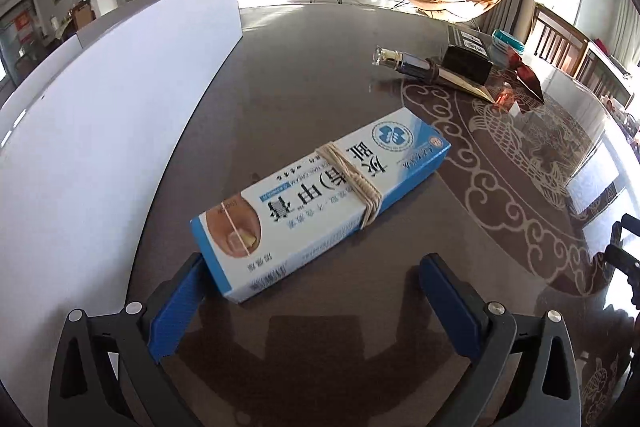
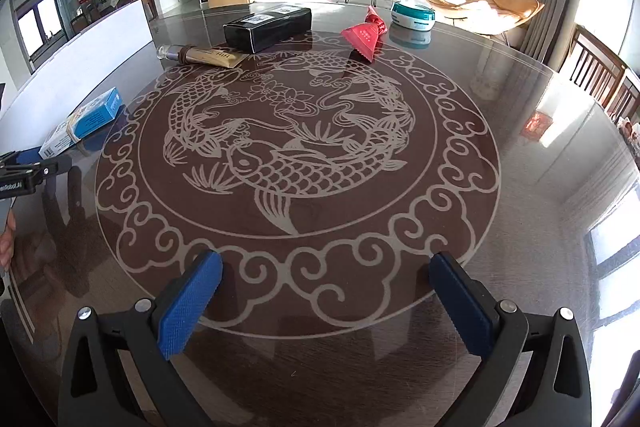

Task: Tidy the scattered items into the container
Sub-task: 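Grasp the blue-and-white ointment box at its middle with the left gripper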

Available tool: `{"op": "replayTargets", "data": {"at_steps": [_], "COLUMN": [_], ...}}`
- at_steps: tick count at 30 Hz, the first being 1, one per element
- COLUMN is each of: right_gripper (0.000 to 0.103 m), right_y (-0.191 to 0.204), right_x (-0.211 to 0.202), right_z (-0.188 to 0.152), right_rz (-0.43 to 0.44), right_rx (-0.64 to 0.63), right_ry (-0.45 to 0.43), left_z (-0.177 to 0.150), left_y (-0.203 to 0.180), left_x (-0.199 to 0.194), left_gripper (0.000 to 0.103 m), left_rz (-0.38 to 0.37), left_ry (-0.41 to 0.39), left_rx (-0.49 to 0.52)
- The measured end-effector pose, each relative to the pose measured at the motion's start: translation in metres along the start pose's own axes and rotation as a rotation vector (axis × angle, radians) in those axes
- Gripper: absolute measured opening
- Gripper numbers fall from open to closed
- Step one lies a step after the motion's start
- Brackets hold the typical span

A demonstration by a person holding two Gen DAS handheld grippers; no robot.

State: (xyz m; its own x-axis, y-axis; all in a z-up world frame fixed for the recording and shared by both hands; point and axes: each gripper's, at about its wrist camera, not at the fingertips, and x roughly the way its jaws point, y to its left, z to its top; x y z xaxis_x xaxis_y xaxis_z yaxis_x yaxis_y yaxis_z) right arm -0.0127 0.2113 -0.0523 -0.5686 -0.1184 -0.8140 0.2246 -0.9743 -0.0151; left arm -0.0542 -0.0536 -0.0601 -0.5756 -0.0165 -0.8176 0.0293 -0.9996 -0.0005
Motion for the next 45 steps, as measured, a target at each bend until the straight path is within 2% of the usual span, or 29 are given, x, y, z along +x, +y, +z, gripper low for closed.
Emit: {"op": "replayTargets", "data": {"at_steps": [3, 5, 7, 8, 10, 13, 16, 18, 20, 23, 25, 31, 34, 36, 37, 38, 41, 45], "right_gripper": [0.103, 0.103, 0.103, 0.103, 0.103, 0.103, 0.103, 0.103, 0.103, 0.103, 0.103, 0.103, 0.103, 0.103, 0.103, 0.103, 0.103, 0.103], "right_y": [0.0, 0.0, 0.0, 0.0, 0.0, 0.0, 0.0, 0.0, 0.0, 0.0, 0.0, 0.0, 0.0, 0.0, 0.0, 0.0, 0.0, 0.0], "right_x": [0.0, 0.0, 0.0, 0.0, 0.0, 0.0, 0.0, 0.0, 0.0, 0.0, 0.0, 0.0, 0.0, 0.0, 0.001, 0.001, 0.001, 0.001], "right_z": [0.0, 0.0, 0.0, 0.0, 0.0, 0.0, 0.0, 0.0, 0.0, 0.0, 0.0, 0.0, 0.0, 0.0, 0.0, 0.0, 0.0, 0.0], "right_rz": [0.0, 0.0, 0.0, 0.0, 0.0, 0.001, 0.0, 0.0, 0.0, 0.0, 0.0, 0.001, 0.0, 0.001, 0.001, 0.001, 0.001, 0.001], "right_rx": [0.0, 0.0, 0.0, 0.0, 0.0, 0.0, 0.0, 0.0, 0.0, 0.001, 0.001, 0.001, 0.001, 0.001, 0.001, 0.001, 0.001, 0.001], "right_ry": [0.0, 0.0, 0.0, 0.0, 0.0, 0.0, 0.0, 0.0, 0.0, 0.0, 0.0, 0.0, 0.0, 0.0, 0.0, 0.0, 0.0, 0.0], "left_z": [0.011, 0.011, 0.003, -0.002, -0.01, -0.01, 0.007, 0.022, 0.034, 0.043, 0.047, 0.057, 0.057, 0.057, 0.059, 0.061, 0.056, 0.034], "left_y": [-0.016, -0.038, -0.061, -0.07, -0.076, -0.058, -0.043, -0.048, -0.061, -0.086, -0.096, -0.112, -0.113, -0.11, -0.106, -0.104, -0.094, -0.083], "left_x": [0.007, 0.005, -0.003, -0.006, -0.011, -0.024, -0.035, -0.029, -0.014, 0.012, 0.025, 0.041, 0.042, 0.037, 0.033, 0.033, 0.03, 0.017], "left_gripper": [0.103, 0.103, 0.103, 0.103, 0.103, 0.103, 0.103, 0.103, 0.103, 0.103, 0.103, 0.103, 0.103, 0.077, 0.054, 0.045, 0.044, 0.044], "left_rz": [-0.04, -0.143, -0.265, -0.281, -0.242, -0.203, -0.228, -0.266, -0.283, -0.22, -0.205, -0.23, -0.219, -0.208, -0.195, -0.184, -0.145, -0.101], "left_ry": [-0.007, -0.01, -0.003, -0.002, -0.006, -0.051, -0.097, -0.081, -0.026, -0.014, -0.003, 0.014, 0.005, -0.028, -0.036, -0.027, -0.032, -0.049], "left_rx": [0.025, 0.095, 0.217, 0.269, 0.312, 0.265, 0.203, 0.203, 0.25, 0.333, 0.356, 0.341, 0.328, 0.308, 0.292, 0.272, 0.206, 0.15]}}
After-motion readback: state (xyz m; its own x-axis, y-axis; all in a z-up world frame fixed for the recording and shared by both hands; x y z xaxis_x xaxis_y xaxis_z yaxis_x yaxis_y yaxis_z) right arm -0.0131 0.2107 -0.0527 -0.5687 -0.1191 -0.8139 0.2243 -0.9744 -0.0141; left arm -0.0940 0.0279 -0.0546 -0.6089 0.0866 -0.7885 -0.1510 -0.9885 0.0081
